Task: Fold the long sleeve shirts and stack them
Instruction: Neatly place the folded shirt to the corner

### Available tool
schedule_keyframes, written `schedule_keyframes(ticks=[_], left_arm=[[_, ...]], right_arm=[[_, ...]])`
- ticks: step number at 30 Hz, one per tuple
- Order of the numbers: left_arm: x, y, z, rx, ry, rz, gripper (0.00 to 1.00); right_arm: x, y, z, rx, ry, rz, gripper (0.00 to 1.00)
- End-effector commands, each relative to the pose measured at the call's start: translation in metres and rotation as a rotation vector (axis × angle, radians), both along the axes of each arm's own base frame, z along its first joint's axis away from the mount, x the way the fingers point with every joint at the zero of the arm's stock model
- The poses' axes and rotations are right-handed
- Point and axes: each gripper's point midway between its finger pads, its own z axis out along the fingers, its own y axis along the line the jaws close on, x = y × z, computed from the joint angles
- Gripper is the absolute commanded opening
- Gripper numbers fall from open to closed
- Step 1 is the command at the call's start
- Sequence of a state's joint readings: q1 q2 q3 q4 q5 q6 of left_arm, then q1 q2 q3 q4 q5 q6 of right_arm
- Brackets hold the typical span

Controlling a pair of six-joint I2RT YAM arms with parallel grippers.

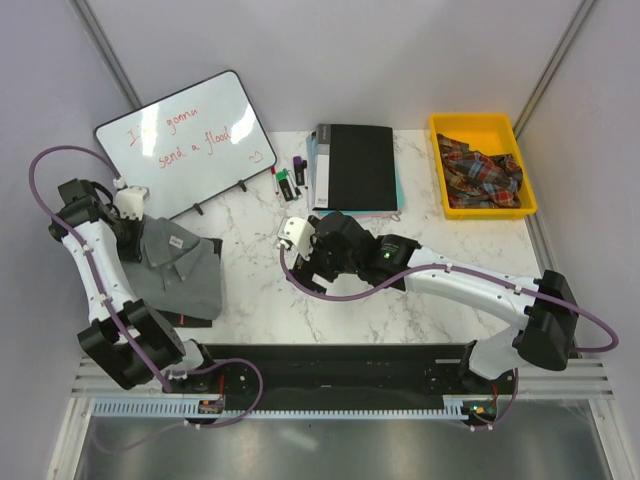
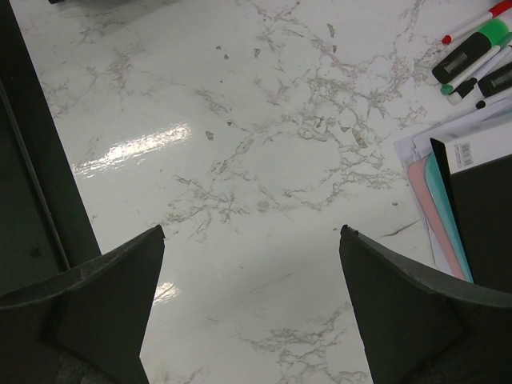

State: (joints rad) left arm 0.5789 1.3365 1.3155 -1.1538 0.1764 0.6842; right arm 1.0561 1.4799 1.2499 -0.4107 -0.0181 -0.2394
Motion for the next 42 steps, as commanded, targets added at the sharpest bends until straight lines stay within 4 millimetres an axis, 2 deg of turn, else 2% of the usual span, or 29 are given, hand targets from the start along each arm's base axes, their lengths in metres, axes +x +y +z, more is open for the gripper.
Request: schedule_keyframes(ticks=[1,11,13,15,16,21,22,23,25,27,28,29,30,31,32,36,37,39,40,42], left_arm=[[0.025,0.031,-0.004,0.101,-0.107,-0.089,0.02],[0.032,0.078,-0.037,0.151,-0.116,-0.026,0.02],[0.032,0.082,-0.045,0.138,-0.102,-0.019,0.04],[0.030,0.088,-0.047,0.126,-0.103,0.014,0.16],[0.029,0.089,-0.050,0.116,-0.100,0.025,0.30],[0.020,0.093,-0.045,0.119,-0.098,0.054,0.55],[0.019,0.091,-0.042,0.121,-0.102,0.052,0.63],[0.017,0.088,-0.033,0.139,-0.123,0.043,0.65],[0.014,0.076,-0.024,0.111,-0.139,0.021,0.70],[0.017,0.064,-0.001,0.103,-0.196,-0.019,0.75],[0.012,0.054,0.002,0.078,-0.186,-0.027,0.87],[0.015,0.049,0.013,0.077,-0.202,-0.052,0.90],[0.014,0.039,0.018,0.052,-0.208,-0.074,0.98],[0.010,0.028,0.018,0.015,-0.190,-0.082,0.99],[0.015,0.017,0.025,0.002,-0.197,-0.127,0.99],[0.033,-0.029,0.045,-0.004,-0.213,-0.209,0.99],[0.045,-0.051,0.058,-0.007,-0.249,-0.276,0.99],[0.057,-0.079,0.073,-0.050,-0.290,-0.304,0.99],[0.072,-0.103,0.088,-0.071,-0.321,-0.369,0.99],[0.089,-0.133,0.102,-0.162,-0.343,-0.371,0.99]], right_arm=[[0.003,0.000,0.006,0.011,-0.008,-0.008,0.98],[0.002,0.002,0.002,0.002,0.007,0.001,0.98],[0.002,0.003,0.001,0.000,0.011,-0.001,0.98],[0.003,0.002,0.003,0.001,0.007,-0.004,0.98],[0.003,0.002,0.003,-0.001,0.006,-0.001,0.98],[0.005,0.001,0.005,0.000,0.004,-0.008,0.98],[0.006,0.000,0.005,0.000,0.004,-0.009,0.98],[0.007,0.000,0.006,0.002,0.004,-0.011,0.98],[0.008,-0.001,0.008,0.008,0.003,-0.014,0.98],[0.010,-0.004,0.010,0.013,0.006,-0.027,0.98],[0.011,-0.005,0.010,0.017,0.009,-0.029,0.98],[0.015,-0.008,0.013,0.026,0.010,-0.043,0.98],[0.016,-0.010,0.014,0.031,0.018,-0.049,0.98],[0.018,-0.012,0.014,0.036,0.023,-0.060,0.98],[0.018,-0.014,0.014,0.041,0.035,-0.060,0.98],[0.037,-0.035,0.020,0.075,0.056,-0.138,0.98],[0.039,-0.039,0.019,0.083,0.074,-0.154,0.98],[0.051,-0.056,0.027,0.117,0.081,-0.201,0.98],[0.056,-0.063,0.028,0.127,0.085,-0.224,0.98],[0.074,-0.088,0.037,0.172,0.095,-0.307,0.98]])
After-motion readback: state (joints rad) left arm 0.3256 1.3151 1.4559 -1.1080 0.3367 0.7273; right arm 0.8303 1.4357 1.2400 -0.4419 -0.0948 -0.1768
